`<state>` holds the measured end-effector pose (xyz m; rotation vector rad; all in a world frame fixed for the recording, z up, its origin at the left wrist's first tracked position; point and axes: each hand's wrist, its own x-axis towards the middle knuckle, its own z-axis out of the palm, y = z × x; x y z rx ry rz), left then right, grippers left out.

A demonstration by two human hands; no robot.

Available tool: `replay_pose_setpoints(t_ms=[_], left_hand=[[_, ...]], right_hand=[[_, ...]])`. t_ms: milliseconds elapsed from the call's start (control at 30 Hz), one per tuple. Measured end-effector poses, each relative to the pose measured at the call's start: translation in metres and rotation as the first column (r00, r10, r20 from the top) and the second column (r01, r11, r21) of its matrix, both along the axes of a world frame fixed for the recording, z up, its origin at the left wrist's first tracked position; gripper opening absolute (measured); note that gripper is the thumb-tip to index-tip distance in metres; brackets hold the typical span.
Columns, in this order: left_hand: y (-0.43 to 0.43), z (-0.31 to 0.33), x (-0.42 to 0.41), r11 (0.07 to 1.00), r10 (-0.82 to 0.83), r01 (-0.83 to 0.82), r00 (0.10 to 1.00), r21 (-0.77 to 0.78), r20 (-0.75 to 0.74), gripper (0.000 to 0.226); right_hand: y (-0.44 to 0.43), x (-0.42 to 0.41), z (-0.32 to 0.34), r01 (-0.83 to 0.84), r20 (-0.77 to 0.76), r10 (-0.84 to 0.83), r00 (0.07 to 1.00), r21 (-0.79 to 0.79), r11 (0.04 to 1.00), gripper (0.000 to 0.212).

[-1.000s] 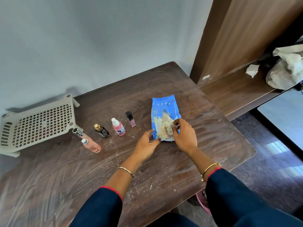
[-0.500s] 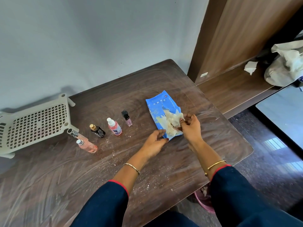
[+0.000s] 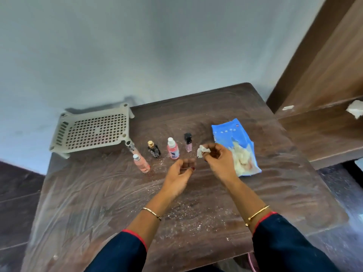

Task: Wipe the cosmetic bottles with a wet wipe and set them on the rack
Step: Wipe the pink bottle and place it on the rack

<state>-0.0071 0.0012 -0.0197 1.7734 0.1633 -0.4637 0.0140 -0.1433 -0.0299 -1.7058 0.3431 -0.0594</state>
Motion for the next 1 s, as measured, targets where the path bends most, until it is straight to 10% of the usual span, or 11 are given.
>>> replay_pose_setpoints(t_ms=[400,600,767,1000], left_hand=[[0.108,0.012,-0.022,0.739,0.658,-0.673,0.705,-0.046,0.265,0.012],[0.138,0.019,-0.001,0.845,0.264,-0.424,0.861,0.326,0.435,0.044],[0.141,0.024,0.016,0.750,0.000,-0.292,0.897,0.593,0.441,0.032],[0.148,0.006,0.025,0.817,0.042,-0.279,0.902,0.505,0.430,0.022]], right_hand=[[0.118,-0.007,-0.010,-0.332,0.025,0.336,0.942,-0.098,0.938,0.018],[0.134,-0.004,-0.008,-0.274,-0.007,0.277,0.961,-0.172,0.946,0.025],[0.139,-0.003,-0.004,-0.232,-0.003,0.236,0.972,-0.201,0.952,0.021],[0.146,0.006,-0.004,-0.205,0.021,0.222,0.975,-0.303,0.931,0.017]])
